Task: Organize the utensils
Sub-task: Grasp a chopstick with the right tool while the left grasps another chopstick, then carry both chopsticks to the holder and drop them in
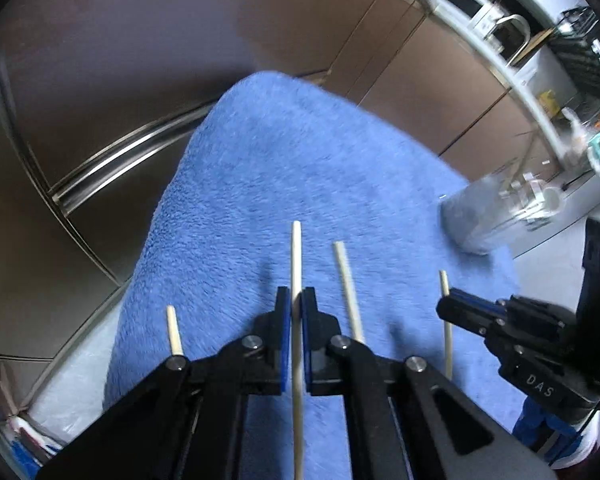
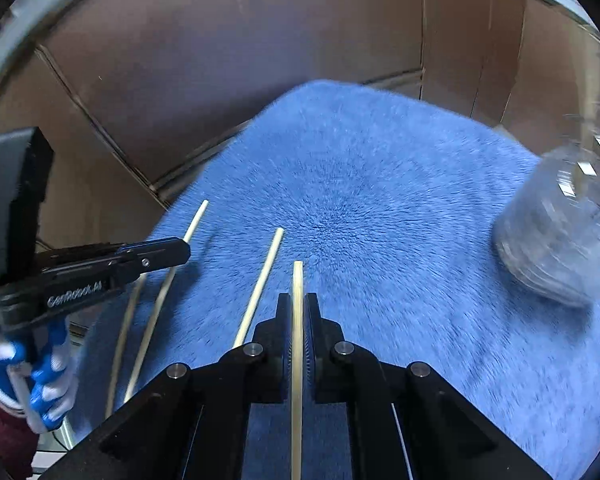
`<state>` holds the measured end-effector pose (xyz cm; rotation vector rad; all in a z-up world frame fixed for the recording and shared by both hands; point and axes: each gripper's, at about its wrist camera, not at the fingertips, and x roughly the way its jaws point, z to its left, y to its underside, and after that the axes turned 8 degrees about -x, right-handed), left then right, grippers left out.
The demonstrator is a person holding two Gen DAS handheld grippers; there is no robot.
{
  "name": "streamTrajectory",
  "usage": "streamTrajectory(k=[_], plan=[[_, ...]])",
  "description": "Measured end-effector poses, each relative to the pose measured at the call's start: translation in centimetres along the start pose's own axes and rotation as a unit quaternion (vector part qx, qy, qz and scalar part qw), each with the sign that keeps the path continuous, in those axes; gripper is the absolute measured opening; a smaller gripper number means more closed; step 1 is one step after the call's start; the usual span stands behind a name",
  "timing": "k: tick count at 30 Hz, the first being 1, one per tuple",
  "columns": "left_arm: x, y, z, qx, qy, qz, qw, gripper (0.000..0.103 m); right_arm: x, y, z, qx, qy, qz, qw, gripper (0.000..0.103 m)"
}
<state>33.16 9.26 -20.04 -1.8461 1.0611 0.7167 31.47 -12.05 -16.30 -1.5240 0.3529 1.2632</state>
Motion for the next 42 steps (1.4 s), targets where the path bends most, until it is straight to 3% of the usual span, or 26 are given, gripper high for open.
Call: streamTrajectory(k=[6, 11, 17, 22, 25, 29, 38, 42], plan=[[-5.7, 1.0, -4.0, 0.018, 0.051, -0.064, 0.9965, 0.004, -8.3, 3.3, -1.4, 0.017, 0.018, -0.096, 0.995, 0.006], [-9.9, 0.3, -9.8, 0.042, 0.112, -0.119, 0.9856, 0.004, -16.8, 4.1, -3.4, 0.022, 0.067, -0.211, 0.975, 0.006], [-12.5, -1.9, -18.0, 0.053, 0.184, -0.195, 0.9618, 0.004, -22.8, 1.4, -6.5, 0.025, 0.108, -0.334, 0.936, 0.006], [-12.1, -5.0, -23.0, 0.047, 0.215, -0.269, 0.9377, 0.004, -24.2, -1.2, -8.4, 0.017, 0.140, -0.396, 0.907, 0.006], [-10.7, -6.5, -25.4, 0.047, 0.209, -0.316, 0.9245, 0.004, -23.1, -2.5, -10.1, 0.014, 0.151, -0.405, 0.901, 0.006], [-7.4, -7.6, -27.7, 0.054, 0.189, -0.352, 0.9152, 0.004, -21.0, -3.4, -11.7, 0.015, 0.169, -0.403, 0.899, 0.006], [1.1, -7.7, -28.4, 0.067, 0.137, -0.369, 0.9169, 0.005, -15.9, -3.2, -13.3, 0.014, 0.178, -0.371, 0.911, 0.006], [1.1, -6.9, -27.6, 0.064, 0.136, -0.370, 0.9166, 0.009, -15.6, -2.7, -13.6, 0.025, 0.174, -0.368, 0.913, 0.009]])
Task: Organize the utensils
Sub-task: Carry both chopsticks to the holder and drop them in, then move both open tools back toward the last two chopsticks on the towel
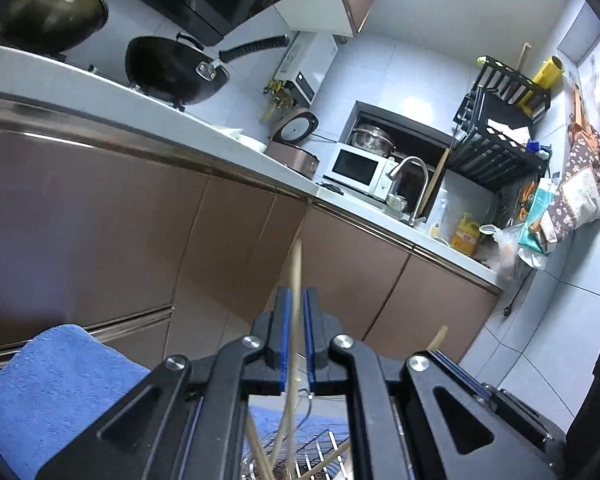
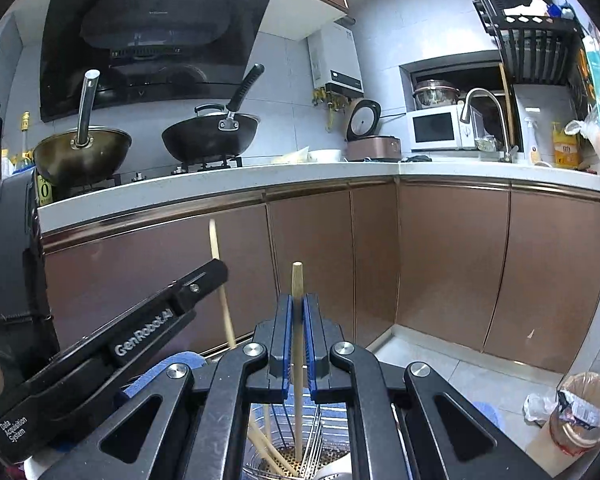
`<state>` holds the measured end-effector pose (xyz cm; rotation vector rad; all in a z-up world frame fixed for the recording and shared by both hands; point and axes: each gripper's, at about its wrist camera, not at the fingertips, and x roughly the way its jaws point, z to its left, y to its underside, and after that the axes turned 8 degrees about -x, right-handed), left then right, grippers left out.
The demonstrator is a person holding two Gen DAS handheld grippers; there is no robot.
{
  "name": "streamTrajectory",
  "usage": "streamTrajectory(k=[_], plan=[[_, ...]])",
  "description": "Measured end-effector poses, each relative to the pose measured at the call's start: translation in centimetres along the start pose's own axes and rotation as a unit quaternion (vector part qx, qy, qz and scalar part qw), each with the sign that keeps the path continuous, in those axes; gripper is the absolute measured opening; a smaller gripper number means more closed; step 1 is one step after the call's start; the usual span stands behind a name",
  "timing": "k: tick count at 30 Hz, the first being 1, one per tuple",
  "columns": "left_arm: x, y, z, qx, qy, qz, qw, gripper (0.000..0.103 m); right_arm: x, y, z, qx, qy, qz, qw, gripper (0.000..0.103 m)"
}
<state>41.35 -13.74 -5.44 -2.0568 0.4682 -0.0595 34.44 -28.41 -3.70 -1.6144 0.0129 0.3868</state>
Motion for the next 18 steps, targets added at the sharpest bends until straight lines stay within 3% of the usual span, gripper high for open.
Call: streamTrajectory(k=[2, 9, 18], plan=[[-1.1, -0.6, -0.1, 0.003, -0.002, -0.008, 1.0000, 0.019, -0.5, -0.2, 0.0, 0.001, 0.007, 0.000, 1.000, 0.022], [-6.9, -3.8, -0.8, 0.015, -0.015, -0.017, 0.9996, 0.035, -4.8, -1.8, 0.8, 0.001, 0.019, -0.018, 1.000, 0.034], [-16.2, -5.8, -0.4, 0.037, -0.042, 0.031, 0.9979, 0.038, -11.3, -2.1, 4.1, -0.008, 0.011, 0.004, 1.000, 0.042]])
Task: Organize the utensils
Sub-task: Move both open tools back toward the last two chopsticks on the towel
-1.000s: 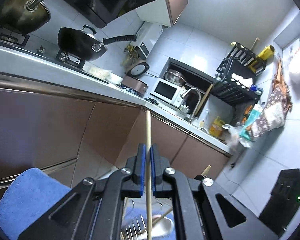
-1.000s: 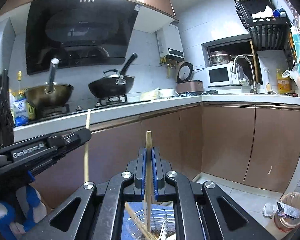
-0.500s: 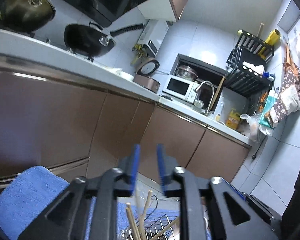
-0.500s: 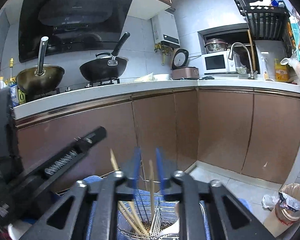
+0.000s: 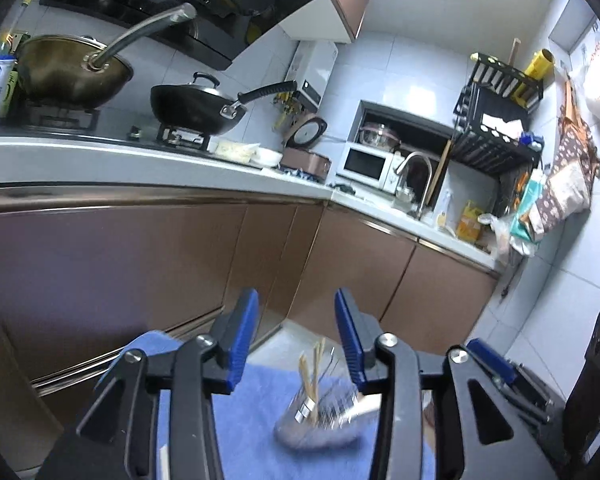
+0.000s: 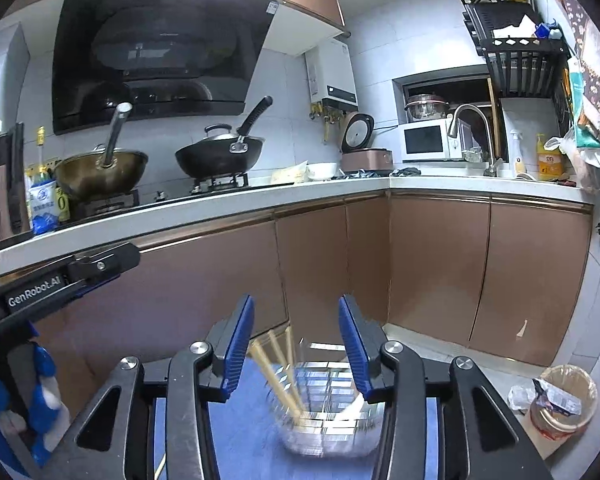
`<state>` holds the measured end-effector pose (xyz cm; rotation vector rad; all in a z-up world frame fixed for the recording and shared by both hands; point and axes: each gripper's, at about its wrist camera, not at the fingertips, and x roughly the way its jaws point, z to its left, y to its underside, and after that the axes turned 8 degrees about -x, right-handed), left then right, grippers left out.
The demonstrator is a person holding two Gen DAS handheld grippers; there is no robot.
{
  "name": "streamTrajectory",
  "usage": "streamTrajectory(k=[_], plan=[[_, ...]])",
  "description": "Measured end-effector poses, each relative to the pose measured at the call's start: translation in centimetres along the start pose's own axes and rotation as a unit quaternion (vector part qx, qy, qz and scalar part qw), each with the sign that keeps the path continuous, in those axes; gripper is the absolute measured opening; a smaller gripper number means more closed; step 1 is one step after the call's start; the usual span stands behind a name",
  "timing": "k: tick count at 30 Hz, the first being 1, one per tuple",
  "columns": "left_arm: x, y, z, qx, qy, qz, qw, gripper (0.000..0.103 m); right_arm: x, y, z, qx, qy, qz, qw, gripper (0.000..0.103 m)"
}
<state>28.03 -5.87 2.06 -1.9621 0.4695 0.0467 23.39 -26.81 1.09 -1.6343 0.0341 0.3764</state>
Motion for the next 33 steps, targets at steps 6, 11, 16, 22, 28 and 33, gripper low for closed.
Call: streamTrajectory(k=[6, 11, 16, 22, 28, 33], plan=[[-6.0, 1.9, 3.5, -0.007, -0.023, 0.041, 0.9989, 0.038, -3.8, 2.5, 3.2, -0.017, -0.014, 0.039, 0.999, 0.043], [-10.3, 3.7, 5.9, 0.002, -0.050, 0.060, 0.9970, 0.038, -6.3, 4.6, 5.0, -0.016, -0.024, 0.063, 0.998, 0.043], [-14.1, 5.0, 8.2, 0.003, -0.070, 0.068, 0.9953, 0.038, -8.3, 5.9, 6.0, -0.008, -0.029, 0.074, 0.997, 0.044], [-16.9, 6.3, 10.2, -0.004, -0.083, 0.083, 0.9930, 0.038, -10.2, 6.9, 6.9, -0.003, -0.034, 0.082, 0.996, 0.046], [-18.0, 7.1, 12.3, -0.018, -0.090, 0.105, 0.9902, 0.038, -11.0, 7.7, 7.4, 0.001, -0.039, 0.091, 0.995, 0.046], [-18.2, 7.7, 14.1, -0.030, -0.104, 0.115, 0.9875, 0.038, -11.1, 8.3, 7.8, 0.003, -0.043, 0.099, 0.994, 0.046]])
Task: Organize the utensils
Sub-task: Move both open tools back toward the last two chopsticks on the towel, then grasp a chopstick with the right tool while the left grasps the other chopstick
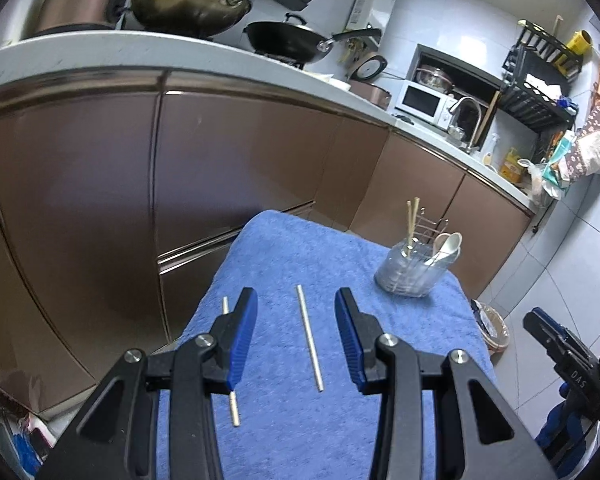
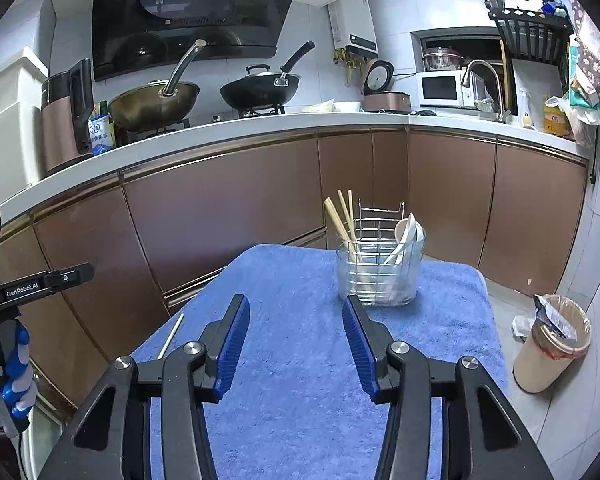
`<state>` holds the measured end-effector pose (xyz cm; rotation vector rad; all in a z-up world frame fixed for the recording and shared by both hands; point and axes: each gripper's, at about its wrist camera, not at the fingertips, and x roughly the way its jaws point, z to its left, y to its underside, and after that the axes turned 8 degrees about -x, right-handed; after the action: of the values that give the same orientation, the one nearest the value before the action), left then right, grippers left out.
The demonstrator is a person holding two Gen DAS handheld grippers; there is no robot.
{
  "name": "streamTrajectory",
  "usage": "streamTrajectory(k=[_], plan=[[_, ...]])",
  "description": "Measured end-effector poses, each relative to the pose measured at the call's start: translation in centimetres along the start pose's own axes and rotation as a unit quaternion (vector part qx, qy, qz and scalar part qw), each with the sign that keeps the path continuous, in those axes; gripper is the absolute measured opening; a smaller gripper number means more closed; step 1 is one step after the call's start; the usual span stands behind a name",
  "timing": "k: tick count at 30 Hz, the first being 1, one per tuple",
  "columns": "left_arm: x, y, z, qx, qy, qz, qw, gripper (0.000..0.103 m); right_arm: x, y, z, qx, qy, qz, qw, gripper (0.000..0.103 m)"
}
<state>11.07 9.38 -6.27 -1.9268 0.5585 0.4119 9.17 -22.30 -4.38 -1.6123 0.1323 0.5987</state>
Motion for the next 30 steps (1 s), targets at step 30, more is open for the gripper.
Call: streamTrajectory(k=[30], plan=[[11.0, 2.1, 6.6, -0.042, -0.039, 0.129, 0.9900, 0.038, 11.1, 1.8, 3.1, -0.016, -0.065, 0.111, 0.992, 0.046]])
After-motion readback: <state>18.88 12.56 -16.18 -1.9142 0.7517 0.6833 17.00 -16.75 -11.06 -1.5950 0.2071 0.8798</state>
